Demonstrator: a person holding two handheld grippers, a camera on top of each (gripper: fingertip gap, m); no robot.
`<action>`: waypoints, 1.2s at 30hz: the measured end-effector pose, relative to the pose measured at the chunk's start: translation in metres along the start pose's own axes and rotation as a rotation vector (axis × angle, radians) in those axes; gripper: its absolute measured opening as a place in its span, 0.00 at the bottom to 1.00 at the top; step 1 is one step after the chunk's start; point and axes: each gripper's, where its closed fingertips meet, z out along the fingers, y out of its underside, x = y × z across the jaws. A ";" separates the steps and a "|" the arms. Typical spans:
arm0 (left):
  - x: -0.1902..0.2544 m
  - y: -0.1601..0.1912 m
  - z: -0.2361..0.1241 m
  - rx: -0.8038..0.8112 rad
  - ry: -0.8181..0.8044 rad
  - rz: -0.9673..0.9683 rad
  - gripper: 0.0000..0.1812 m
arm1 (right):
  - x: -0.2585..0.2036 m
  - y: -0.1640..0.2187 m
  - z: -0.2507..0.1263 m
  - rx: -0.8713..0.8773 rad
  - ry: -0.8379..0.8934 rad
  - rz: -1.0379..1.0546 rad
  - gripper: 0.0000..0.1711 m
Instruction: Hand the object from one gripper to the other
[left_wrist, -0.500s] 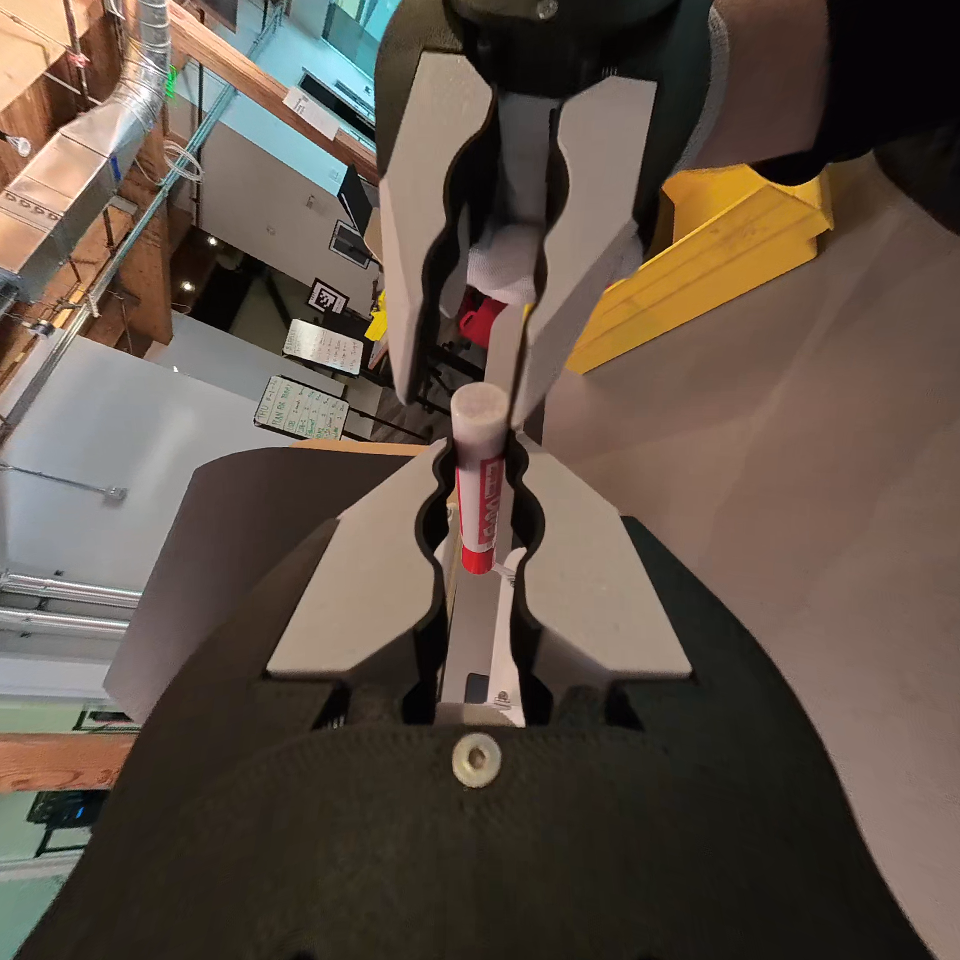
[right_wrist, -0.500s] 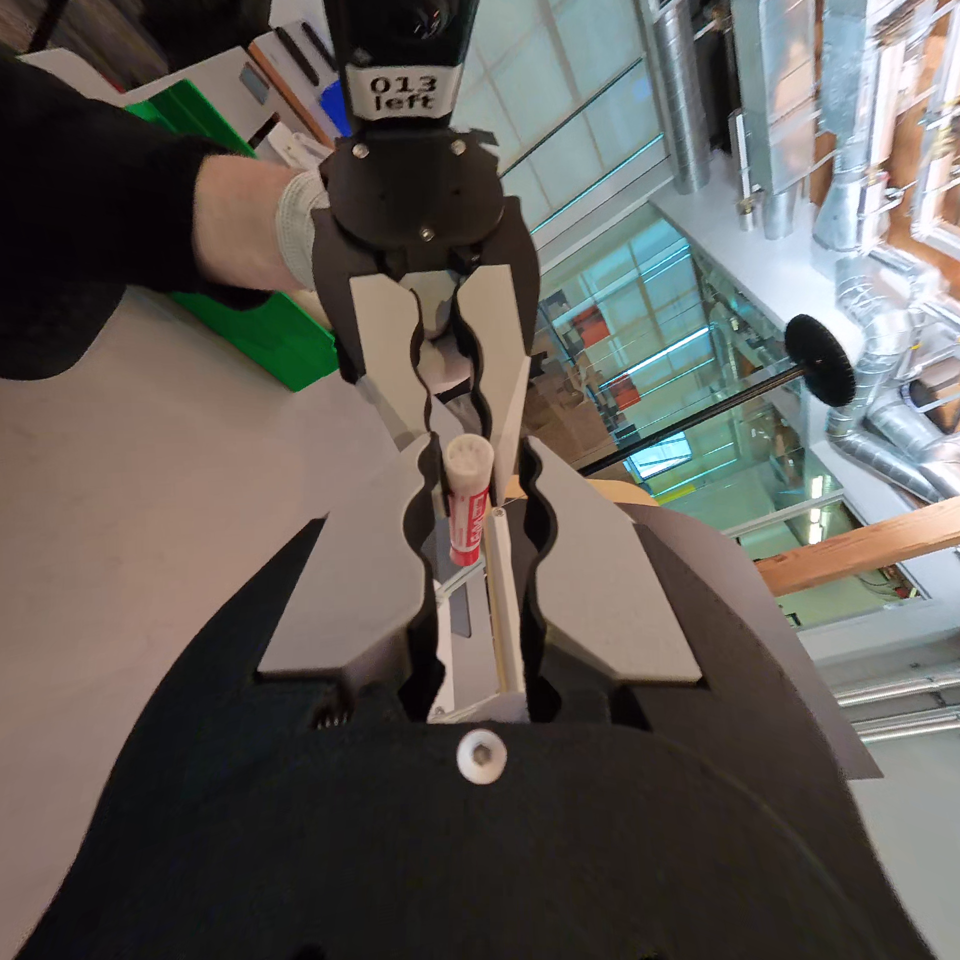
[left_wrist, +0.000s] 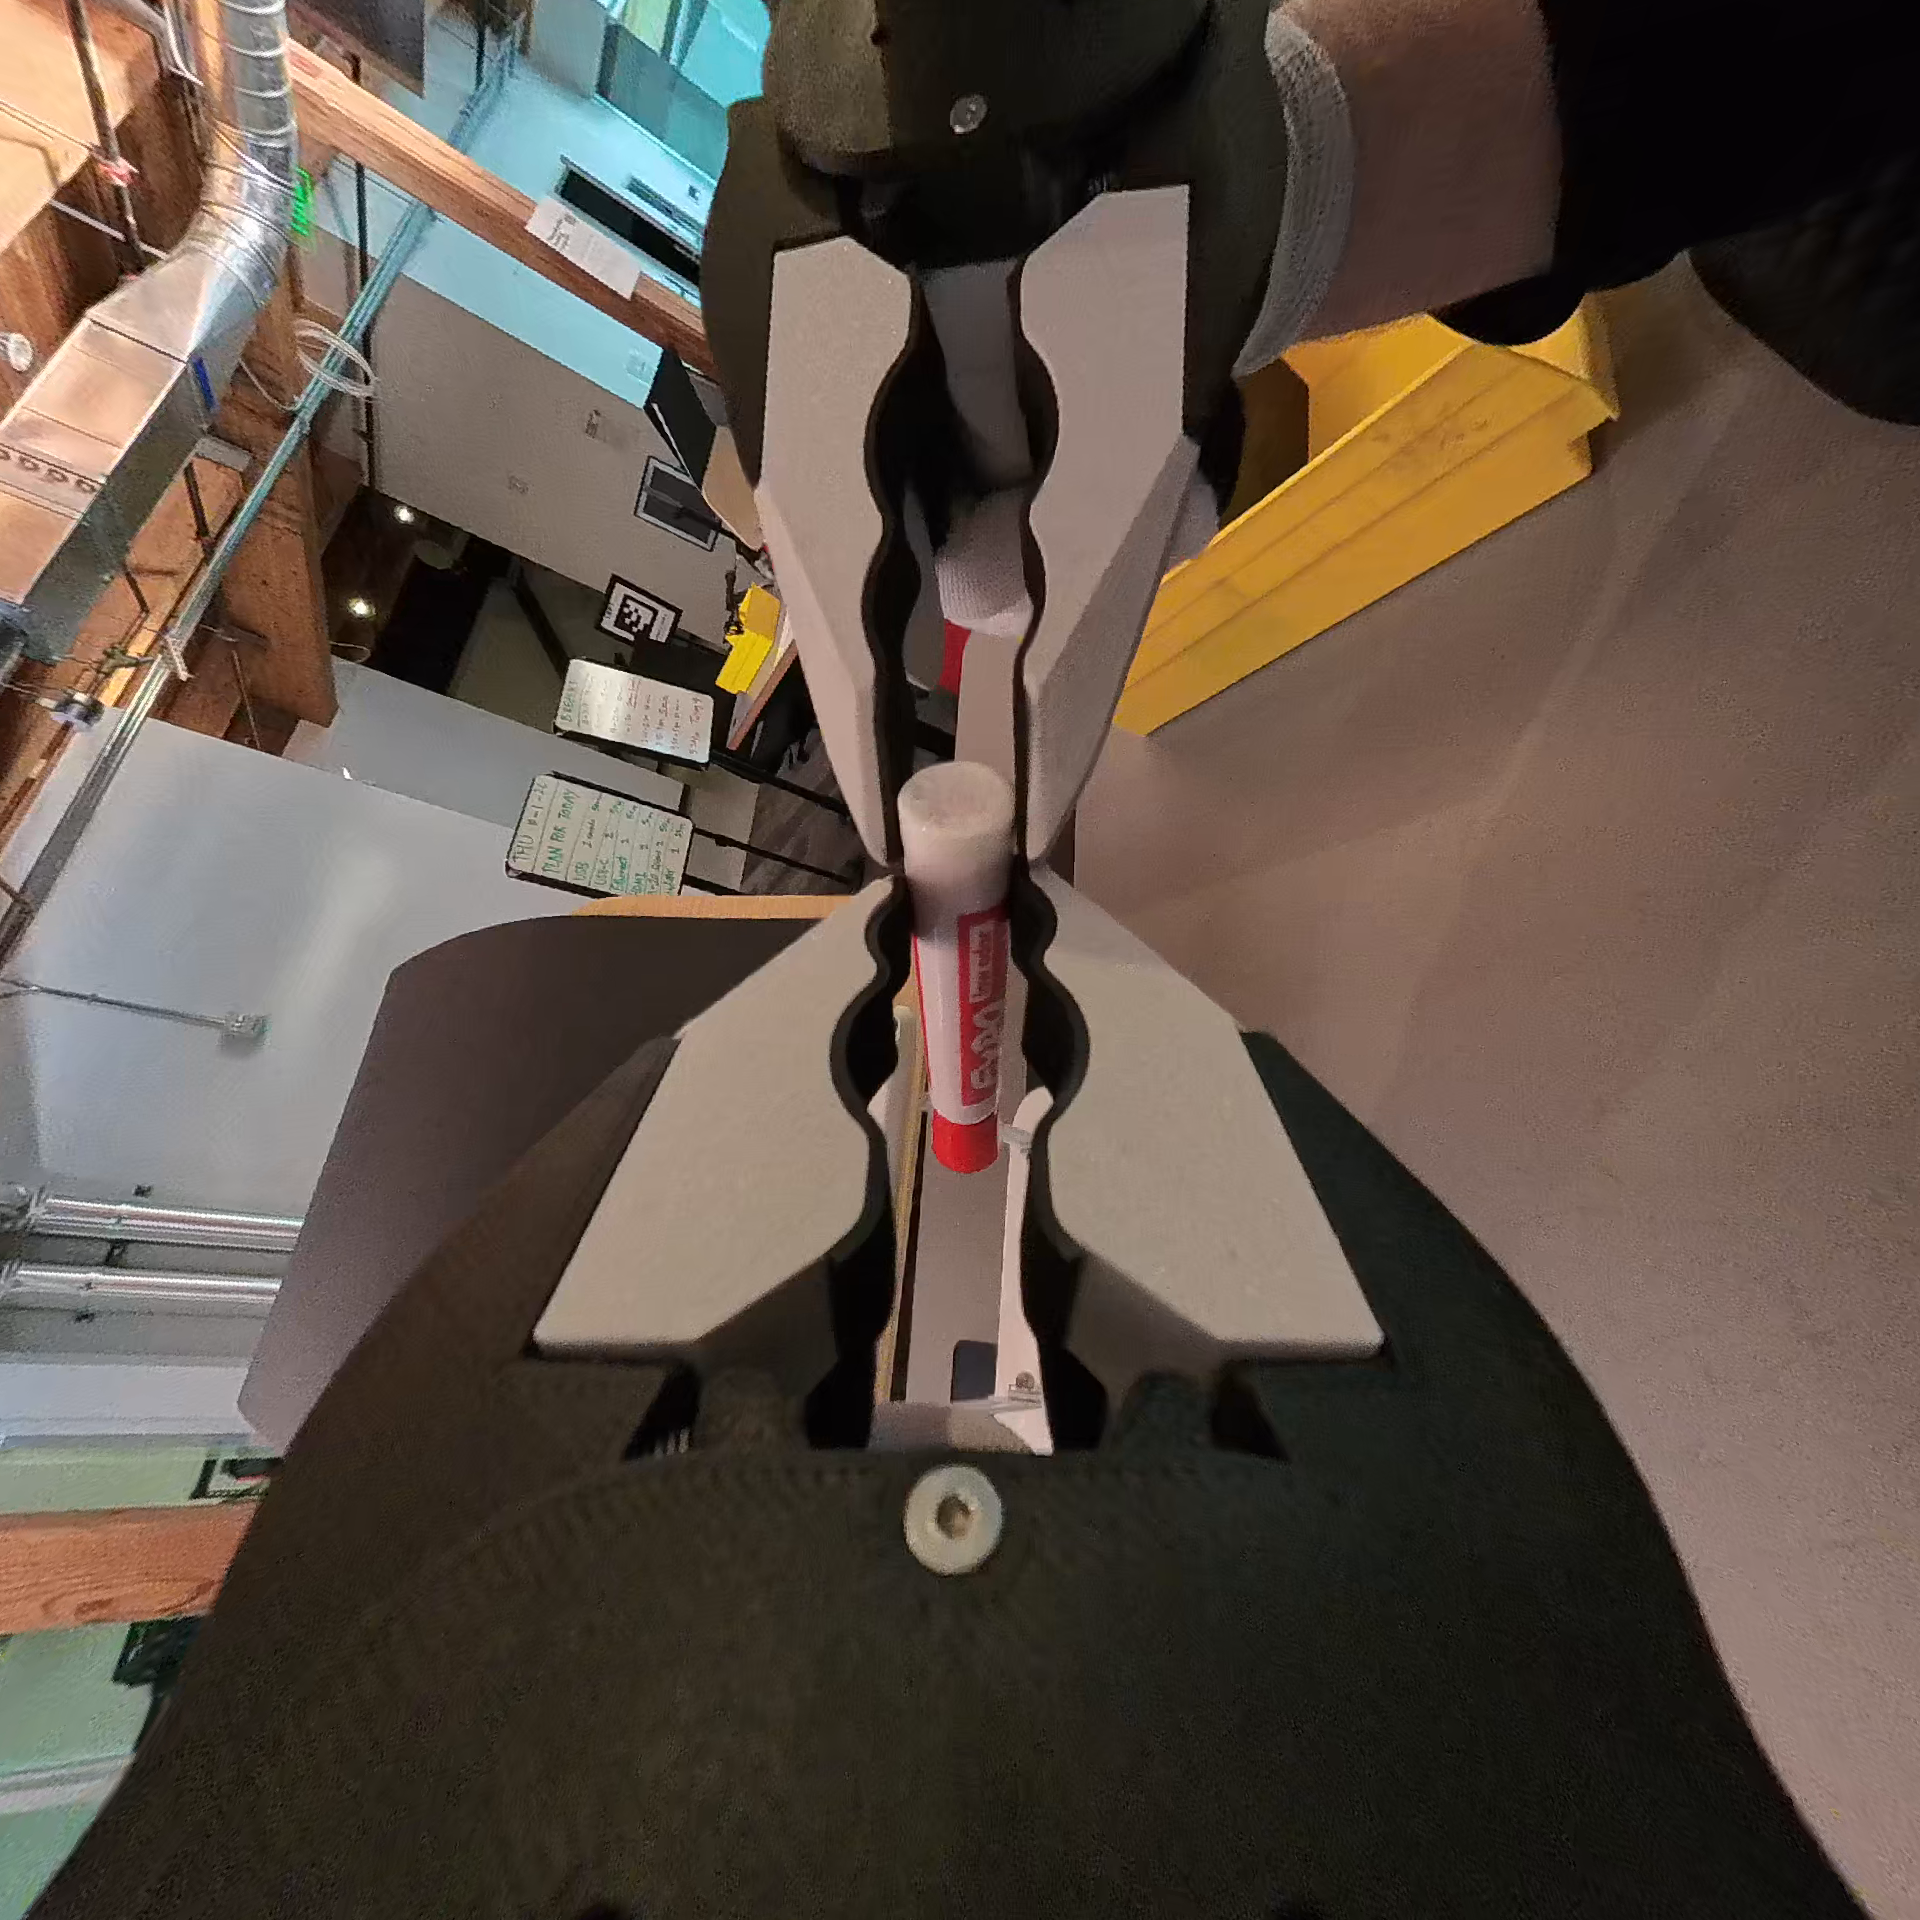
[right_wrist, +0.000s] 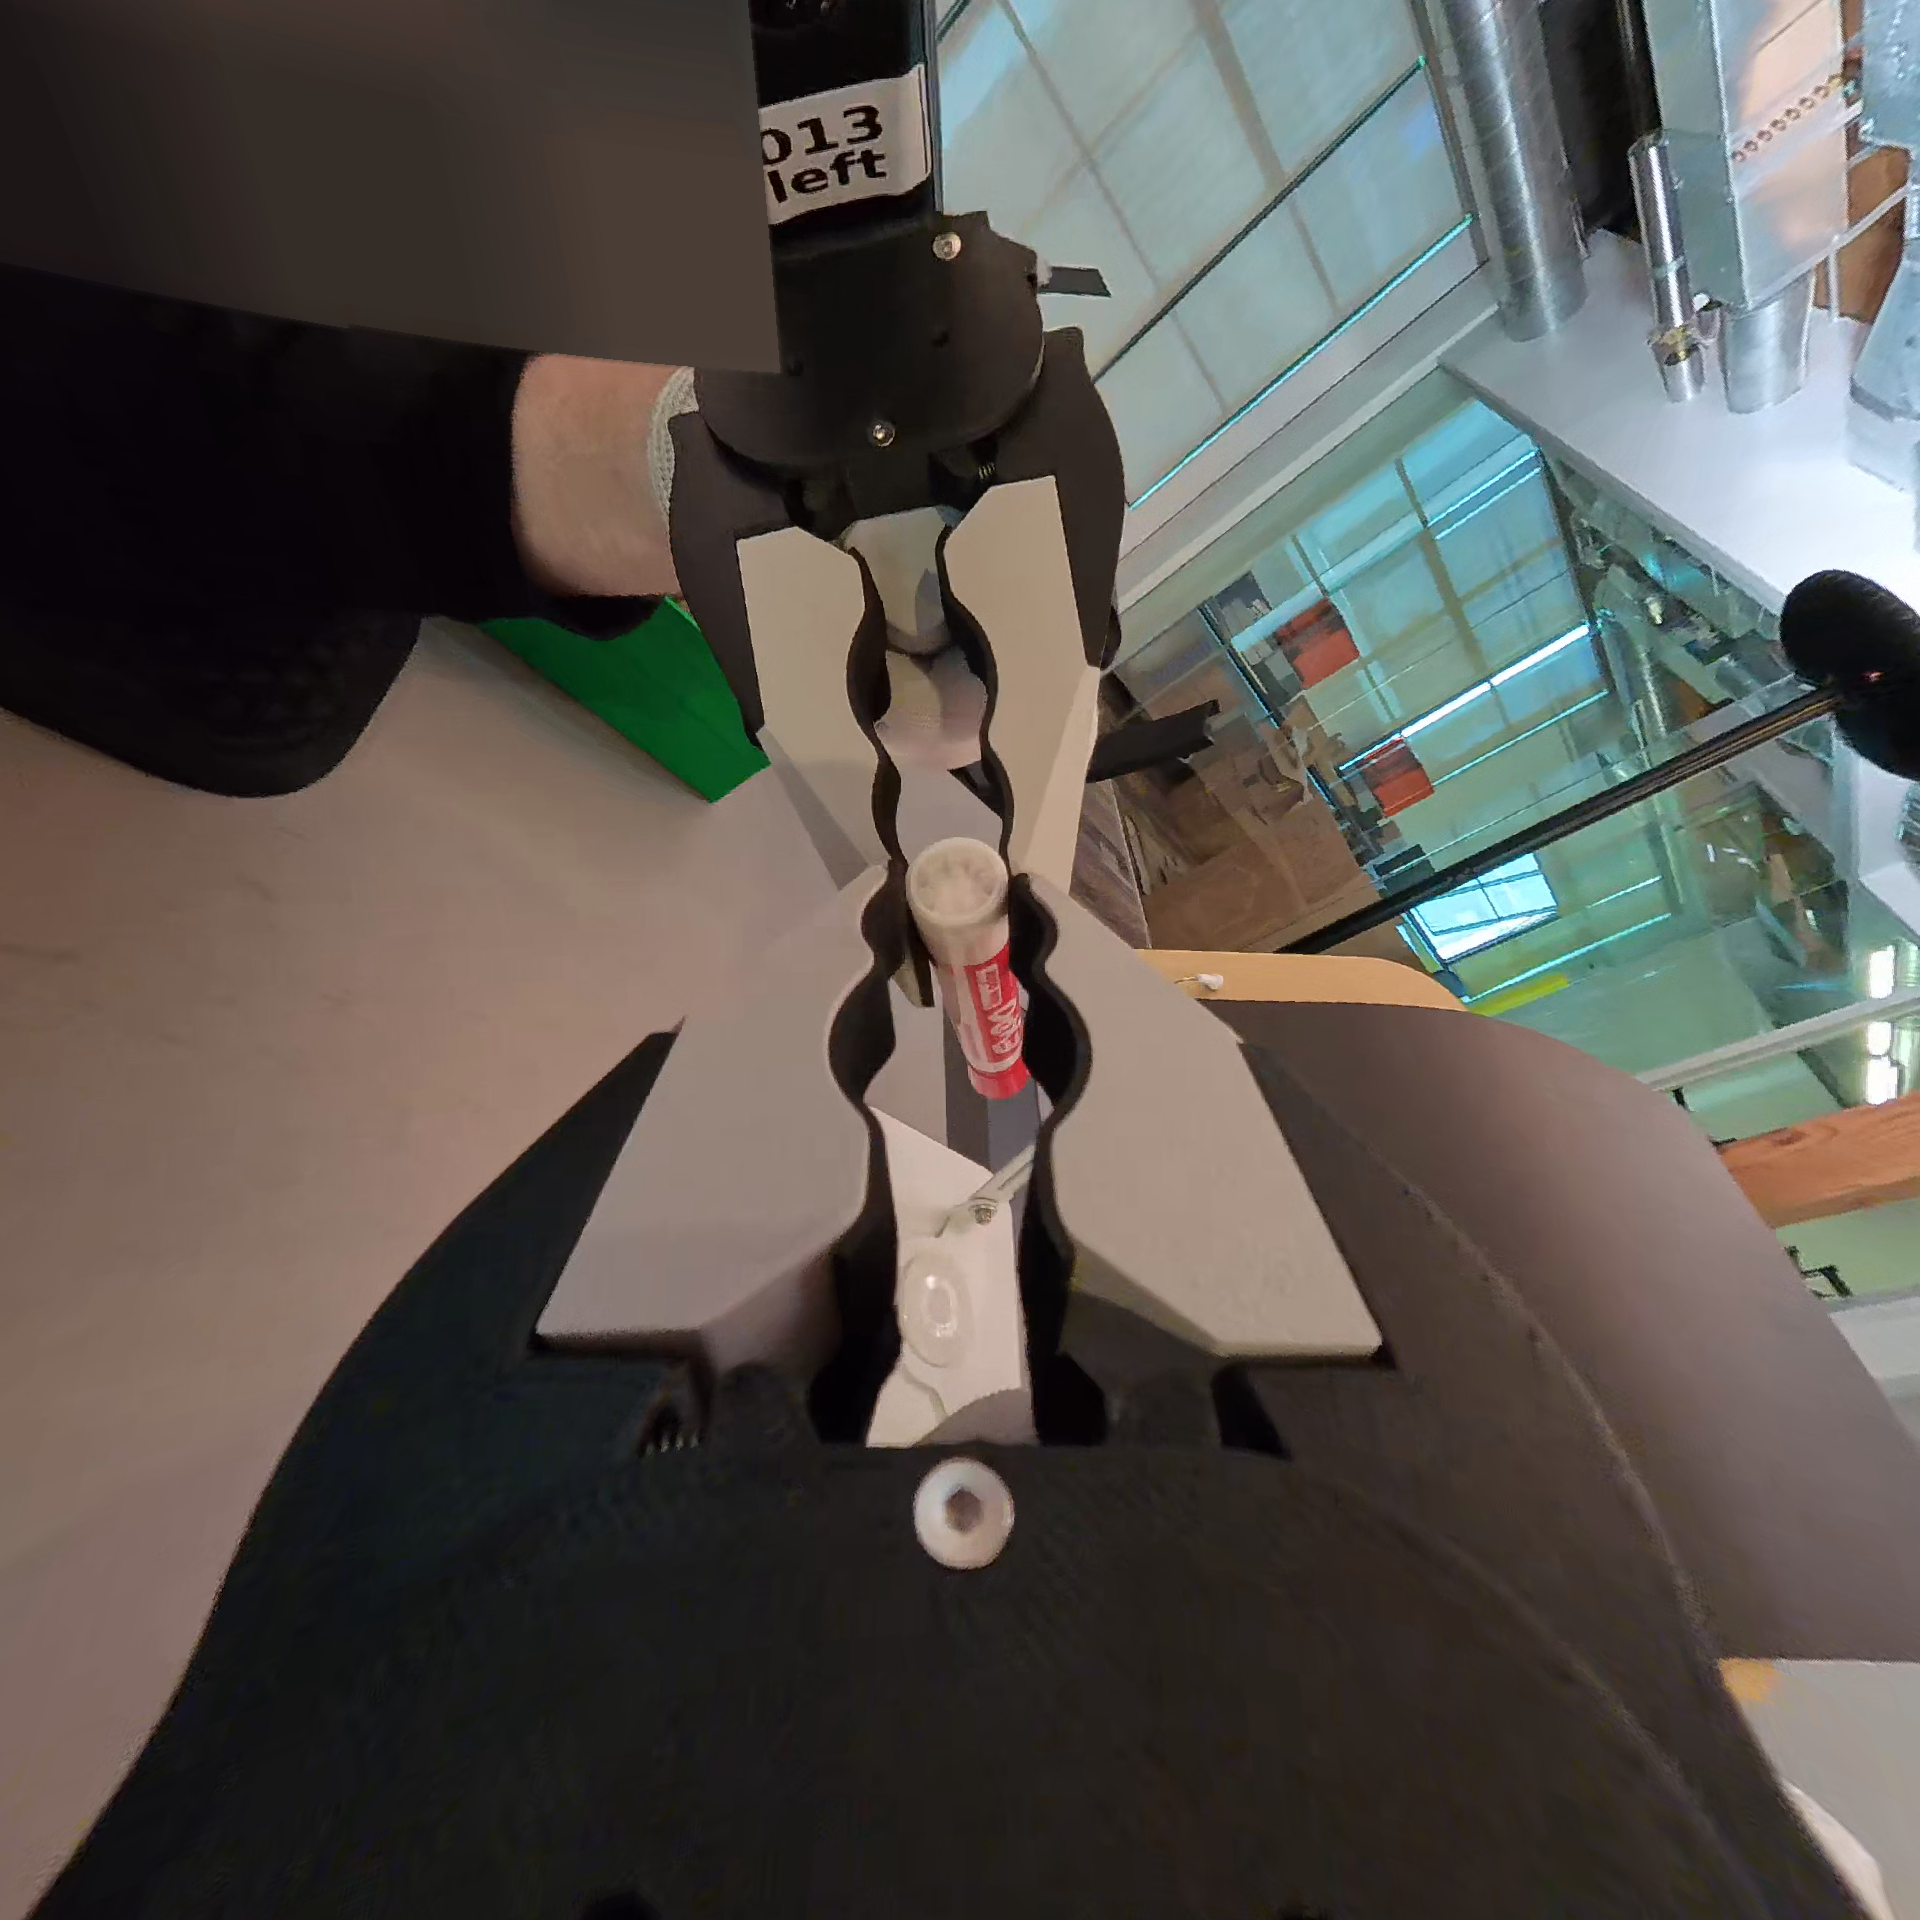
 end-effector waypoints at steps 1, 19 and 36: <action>0.000 0.001 0.000 -0.006 -0.004 0.006 0.10 | 0.000 0.001 0.001 -0.004 0.005 -0.005 0.10; -0.019 0.009 0.002 0.086 -0.066 -0.129 0.28 | 0.021 -0.037 -0.029 0.275 0.025 0.160 0.10; -0.016 0.018 -0.001 0.204 0.013 -0.227 0.09 | 0.028 -0.050 -0.048 0.382 0.006 0.205 0.10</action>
